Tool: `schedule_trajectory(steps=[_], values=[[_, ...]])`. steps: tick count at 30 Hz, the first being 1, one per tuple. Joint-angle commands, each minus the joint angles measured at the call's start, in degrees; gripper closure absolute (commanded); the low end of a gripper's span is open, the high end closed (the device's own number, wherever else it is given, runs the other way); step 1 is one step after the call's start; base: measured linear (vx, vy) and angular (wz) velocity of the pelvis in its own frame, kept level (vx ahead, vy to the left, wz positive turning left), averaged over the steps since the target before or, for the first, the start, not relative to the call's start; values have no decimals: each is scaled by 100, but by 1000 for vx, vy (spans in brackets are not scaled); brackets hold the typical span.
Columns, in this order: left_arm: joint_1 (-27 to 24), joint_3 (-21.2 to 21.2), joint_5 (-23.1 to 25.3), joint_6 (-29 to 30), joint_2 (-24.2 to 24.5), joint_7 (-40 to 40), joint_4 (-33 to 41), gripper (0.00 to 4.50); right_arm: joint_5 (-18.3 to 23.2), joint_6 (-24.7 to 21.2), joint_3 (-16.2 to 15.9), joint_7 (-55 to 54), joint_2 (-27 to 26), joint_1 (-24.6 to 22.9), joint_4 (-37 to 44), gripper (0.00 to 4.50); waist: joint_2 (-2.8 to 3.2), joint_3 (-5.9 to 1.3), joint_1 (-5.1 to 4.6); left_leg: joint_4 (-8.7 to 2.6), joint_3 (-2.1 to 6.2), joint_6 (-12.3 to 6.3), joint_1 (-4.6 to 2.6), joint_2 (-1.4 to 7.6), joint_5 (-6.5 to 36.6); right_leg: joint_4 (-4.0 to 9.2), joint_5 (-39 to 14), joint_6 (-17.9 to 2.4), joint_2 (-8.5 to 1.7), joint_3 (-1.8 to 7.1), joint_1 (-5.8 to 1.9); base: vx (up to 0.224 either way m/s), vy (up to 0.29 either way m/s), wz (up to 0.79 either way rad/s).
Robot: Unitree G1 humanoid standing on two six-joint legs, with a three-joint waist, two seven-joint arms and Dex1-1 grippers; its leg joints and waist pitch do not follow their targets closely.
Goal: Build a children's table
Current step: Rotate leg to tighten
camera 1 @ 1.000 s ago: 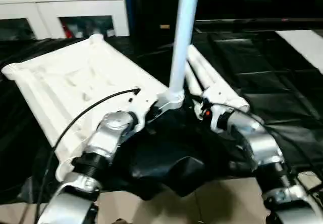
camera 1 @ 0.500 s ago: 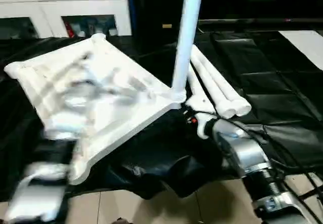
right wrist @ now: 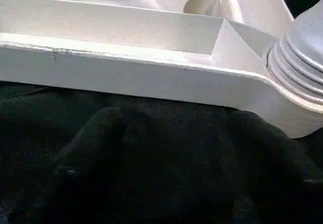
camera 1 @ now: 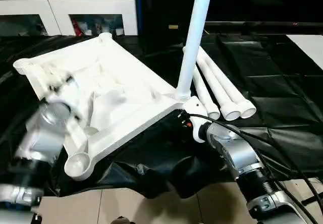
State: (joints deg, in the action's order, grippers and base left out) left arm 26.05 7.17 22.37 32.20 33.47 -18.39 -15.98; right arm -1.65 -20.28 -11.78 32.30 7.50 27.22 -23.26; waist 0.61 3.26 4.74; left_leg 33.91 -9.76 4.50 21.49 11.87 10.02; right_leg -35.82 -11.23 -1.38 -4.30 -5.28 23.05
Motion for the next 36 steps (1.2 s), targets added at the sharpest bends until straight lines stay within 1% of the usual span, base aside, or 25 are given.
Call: schedule_trajectory(steps=[1, 3, 4, 6, 8, 10, 11, 14, 15, 16, 17, 19, 21, 22, 23, 24, 25, 26, 27, 29, 30, 31, 32, 33, 36], values=[[-11, 35, 201, 91, 113, 59, 112, 411, 37, -88, -26, -39, 3, 89, 43, 113, 135, -407, -22, -385, 61, 59, -88, 121, 1174, 404, -466, -1115, -361, 330, -300, 0, 0, 0], [-33, -5, 297, 206, 161, 141, 180, 446, 44, -84, -18, -34, -17, 82, 61, 136, 140, -403, -25, -393, 66, 83, -94, 130, 1267, 419, -580, -1095, -363, 329, -295, 0, 0, 0], [-62, -15, 353, 284, 208, 177, 254, 446, 37, -80, -10, -33, -24, 79, 62, 136, 144, -403, -24, -392, 66, 87, -97, 127, 1287, 421, -600, -1094, -362, 329, -294, 0, 0, 0], [-141, -60, 401, 412, 261, 227, 407, 450, 27, -75, 1, -34, -25, 69, 59, 162, 141, -403, -26, -395, 70, 97, -98, 134, 1294, 412, -591, -1110, -360, 329, -294, 0, 0, 0], [-342, -42, 422, 656, 340, 131, 705, 450, 29, -52, 7, -39, -15, 66, 13, 176, 110, -401, -25, -397, 67, 83, -92, 138, 1255, 412, -577, -1129, -363, 329, -294, 0, 0, 0], [-393, -15, 426, 724, 338, 61, 746, 450, 32, -47, 6, -43, -20, 76, -12, 192, 121, -394, -24, -392, 59, 66, -89, 128, 1251, 418, -628, -1130, -358, 331, -284, 0, 0, 0], [-397, -14, 424, 729, 336, 55, 748, 450, 32, -47, 6, -44, -21, 78, -15, 206, 107, -395, -20, -389, 57, 55, -92, 121, 1242, 420, -681, -1118, -359, 333, -284, 0, 0, 0], [-519, 158, 384, 953, 348, -292, 782, 450, 10, -17, 13, -93, -73, 185, -201, 227, 93, -387, -15, -402, 60, 58, -96, 127, 1304, 444, -844, -1082, -362, 334, -269, 0, 0, 0], [-551, 213, 372, 1002, 371, -387, 792, 450, 1, 1, 15, -111, -88, 217, -261, 243, 102, -391, -15, -404, 65, 74, -97, 128, 1310, 439, -875, -1090, -372, 335, -272, 0, 0, 0], [-573, 250, 363, 1034, 387, -450, 799, 450, -5, 14, 16, -123, -97, 239, -301, 243, 112, -387, -12, -406, 64, 81, -104, 131, 1321, 443, -889, -1090, -371, 336, -260, 0, 0, 0], [-627, 315, 326, 1101, 414, -582, 827, 450, -20, 49, 19, -156, -125, 298, -414, 261, 107, -394, -18, -404, 63, 82, -99, 129, 1302, 433, -840, -1107, -370, 338, -266, 0, 0, 0], [-667, 371, 300, 1126, 444, -689, 838, 450, -31, 81, 20, -180, -148, 345, -508, 265, 109, -400, -15, -395, 62, 80, -91, 125, 1236, 421, -718, -1132, -375, 340, -270, 0, 0, 0], [-720, 427, 72, 1065, 440, -1040, 837, 450, -53, 223, 33, -259, -259, 542, -940, 299, 113, -403, -20, -392, 57, 73, -90, 117, 1191, 411, -625, -1206, -372, 336, -271, 0, 0, 0], [-725, 436, 55, 1064, 444, -1081, 837, 450, -56, 237, 33, -265, -268, 559, -981, 299, 115, -400, -16, -394, 59, 75, -88, 120, 1203, 412, -625, -1206, -377, 336, -273, 0, 0, 0], [-792, 614, 20, 1108, 564, -1475, 900, 450, -87, 345, 23, -301, -327, 682, -1285, 311, 127, -403, -18, -400, 65, 92, -92, 126, 1240, 408, -630, -1227, -383, 333, -275, 0, 0, 0], [-792, 614, 20, 1108, 564, -1475, 900, 450, -87, 345, 23, -301, -327, 682, -1285, 311, 125, -404, -26, -400, 63, 97, -90, 125, 1234, 403, -615, -1238, -381, 335, -275, 0, 0, 0], [-814, 662, 21, 1116, 603, -1561, 926, 450, -95, 369, 18, -309, -337, 705, -1345, 331, 127, -402, -27, -399, 59, 97, -93, 127, 1237, 401, -580, -1243, -376, 337, -276, 0, 0, 0], [-918, 878, 15, 1131, 797, -1964, 1079, 450, -141, 487, -14, -343, -378, 825, -1644, 343, 133, -406, -22, -404, 73, 107, -100, 137, 1253, 388, -545, -1266, -388, 333, -278, 0, 0, 0], [-950, 919, -25, 1138, 843, -2087, 1154, 450, -153, 521, -22, -354, -392, 865, -1733, 343, 119, -393, -45, -409, 62, 96, -85, 127, 1286, 398, -619, -1277, -387, 335, -284, 0, 0, 0], [-992, 964, -138, 1140, 884, -2294, 1319, 450, -161, 574, -25, -370, -412, 930, -1869, 362, 128, -388, -78, -410, 63, 112, -87, 127, 1265, 390, -605, -1279, -376, 334, -294, 0, 0, 0], [-992, 964, -138, 1140, 884, -2294, 1319, 450, -161, 574, -25, -370, -412, 930, -1869, 374, 132, -394, -85, -406, 65, 115, -88, 129, 1240, 379, -563, -1283, -375, 332, -297, 0, 0, 0], [-1006, 965, -247, 1153, 872, -2410, 1423, 450, -165, 617, -21, -377, -423, 971, -1956, 374, 112, -391, -94, -406, 59, 98, -85, 125, 1215, 385, -535, -1281, -372, 334, -300, 0, 0, 0], [-1029, 970, -493, 1153, 806, -2633, 1644, 450, -171, 686, -14, -386, -442, 1035, -2096, 391, 124, -399, -98, -400, 62, 98, -86, 127, 1187, 371, -507, -1322, -392, 337, -305, 0, 0, 0], [-1029, 970, -493, 1153, 806, -2633, 1644, 450, -171, 686, -14, -386, -442, 1035, -2096, 397, 121, -387, -115, -402, 51, 100, -85, 127, 1218, 377, -534, -1360, -382, 336, -297, 0, 0, 0], [-995, 1062, -884, 1075, 570, -2982, 1987, 450, -188, 922, 13, -388, -481, 1189, -2474, 420, 110, -383, -116, -405, 48, 92, -93, 129, 1316, 395, -710, -1354, -390, 336, -296, 0, 0, 0]])
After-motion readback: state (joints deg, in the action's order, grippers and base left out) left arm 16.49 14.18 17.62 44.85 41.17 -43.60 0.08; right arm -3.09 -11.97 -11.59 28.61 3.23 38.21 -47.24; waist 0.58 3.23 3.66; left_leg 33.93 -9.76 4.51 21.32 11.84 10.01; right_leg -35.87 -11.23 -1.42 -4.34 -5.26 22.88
